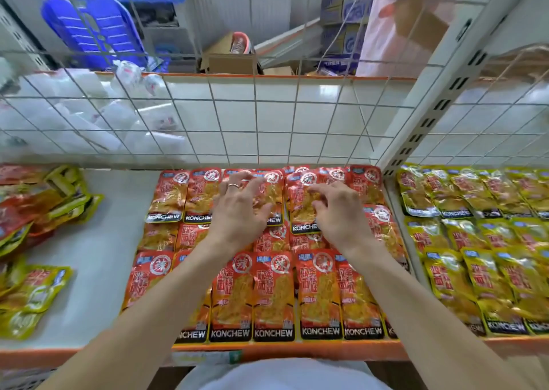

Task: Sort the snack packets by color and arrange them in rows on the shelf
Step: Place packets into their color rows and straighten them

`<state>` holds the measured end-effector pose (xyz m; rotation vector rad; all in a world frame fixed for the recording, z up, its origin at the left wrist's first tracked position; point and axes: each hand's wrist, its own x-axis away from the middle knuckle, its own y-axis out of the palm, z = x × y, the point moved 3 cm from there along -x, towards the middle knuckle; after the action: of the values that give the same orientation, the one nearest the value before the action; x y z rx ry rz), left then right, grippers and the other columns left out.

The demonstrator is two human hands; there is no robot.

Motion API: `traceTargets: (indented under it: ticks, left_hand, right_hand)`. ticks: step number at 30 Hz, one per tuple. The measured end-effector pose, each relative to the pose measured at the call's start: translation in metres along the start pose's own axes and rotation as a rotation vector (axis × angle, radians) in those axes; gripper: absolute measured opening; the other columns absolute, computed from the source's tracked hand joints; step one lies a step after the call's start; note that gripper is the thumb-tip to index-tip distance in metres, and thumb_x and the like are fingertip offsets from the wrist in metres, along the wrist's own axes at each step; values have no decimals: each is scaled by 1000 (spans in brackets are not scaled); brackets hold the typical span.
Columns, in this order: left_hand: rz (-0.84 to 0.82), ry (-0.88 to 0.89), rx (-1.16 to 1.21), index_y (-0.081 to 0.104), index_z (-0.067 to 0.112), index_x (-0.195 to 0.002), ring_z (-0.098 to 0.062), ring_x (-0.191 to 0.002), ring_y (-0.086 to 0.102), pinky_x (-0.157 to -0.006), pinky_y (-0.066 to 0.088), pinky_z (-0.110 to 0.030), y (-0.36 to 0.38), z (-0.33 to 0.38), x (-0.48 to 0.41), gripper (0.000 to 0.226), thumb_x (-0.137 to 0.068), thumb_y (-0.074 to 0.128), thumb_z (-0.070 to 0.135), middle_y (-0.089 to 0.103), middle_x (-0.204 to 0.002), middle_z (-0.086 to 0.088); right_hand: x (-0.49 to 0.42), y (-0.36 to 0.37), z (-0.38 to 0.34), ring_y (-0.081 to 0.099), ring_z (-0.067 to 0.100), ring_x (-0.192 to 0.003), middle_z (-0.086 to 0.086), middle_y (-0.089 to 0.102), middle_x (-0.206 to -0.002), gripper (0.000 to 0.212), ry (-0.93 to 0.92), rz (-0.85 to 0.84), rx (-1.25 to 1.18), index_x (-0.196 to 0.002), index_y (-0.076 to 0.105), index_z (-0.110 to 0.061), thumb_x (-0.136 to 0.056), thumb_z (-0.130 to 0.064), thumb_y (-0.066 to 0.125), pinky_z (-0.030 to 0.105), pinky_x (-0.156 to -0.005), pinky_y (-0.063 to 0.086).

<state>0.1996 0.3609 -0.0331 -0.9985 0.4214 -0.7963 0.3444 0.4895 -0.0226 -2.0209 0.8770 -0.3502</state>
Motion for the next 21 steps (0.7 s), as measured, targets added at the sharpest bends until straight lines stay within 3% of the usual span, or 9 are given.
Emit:
traceTargets:
  ticks: [4, 9, 11, 13, 15, 17, 21]
  left_hand:
    - [-110, 105, -120, 43, 37, -149, -27, -148, 27, -121, 16, -48, 4, -1, 5, 55, -97, 56, 48, 26, -163, 1]
    - [-85, 136, -195, 42, 33, -151, -30, -145, 34, -120, 20, -45, 6, 1, 4, 56, -98, 56, 46, 28, -164, -2]
    - [-78, 140, -201, 43, 33, -151, -31, -144, 36, -119, 22, -46, 7, 3, 3, 57, -98, 57, 46, 29, -163, -3]
    - [-69, 147, -205, 44, 32, -150, -31, -143, 37, -118, 24, -46, 8, 3, 3, 57, -97, 58, 46, 30, -163, -4]
    - [-58, 147, -214, 45, 32, -150, -31, -143, 38, -118, 24, -46, 8, 4, 4, 56, -97, 58, 47, 32, -162, -5]
    - [-47, 141, -229, 45, 32, -150, -32, -142, 40, -118, 25, -45, 8, 7, 4, 56, -98, 57, 48, 33, -162, -7]
    - [-63, 118, -246, 40, 32, -153, -31, -143, 39, -119, 26, -44, 9, 10, 4, 58, -99, 55, 49, 31, -163, -7]
  right_hand:
    - [-2, 9, 3, 57, 29, -107, 11, 62, -109, 36, -25, 19, 56, -126, 67, -13, -92, -2, 65, 35, -96, 48]
    - [-3, 12, 2, 53, 29, -108, 10, 62, -108, 30, -36, 71, 155, -121, 69, -13, -92, -5, 66, 38, -97, 46]
    - [-5, 12, -1, 51, 30, -117, 9, 59, -121, 30, -55, 98, 241, -118, 70, -15, -89, -10, 70, 44, -99, 45]
    - [-6, 14, -4, 40, 28, -135, 7, 48, -143, 37, -116, 58, 322, -124, 65, -22, -87, -20, 70, 47, -107, 36]
    - [-6, 19, -6, 24, 21, -149, 1, 31, -160, 48, -202, -86, 387, -140, 51, -28, -93, -30, 61, 50, -116, 16]
    - [-5, 23, -6, 13, 13, -153, -3, 17, -166, 54, -218, -187, 439, -152, 34, -30, -100, -35, 48, 50, -117, 2]
    - [1, 26, -9, 10, 11, -153, -3, 7, -168, 56, -161, -190, 474, -156, 23, -29, -103, -35, 40, 50, -114, -3]
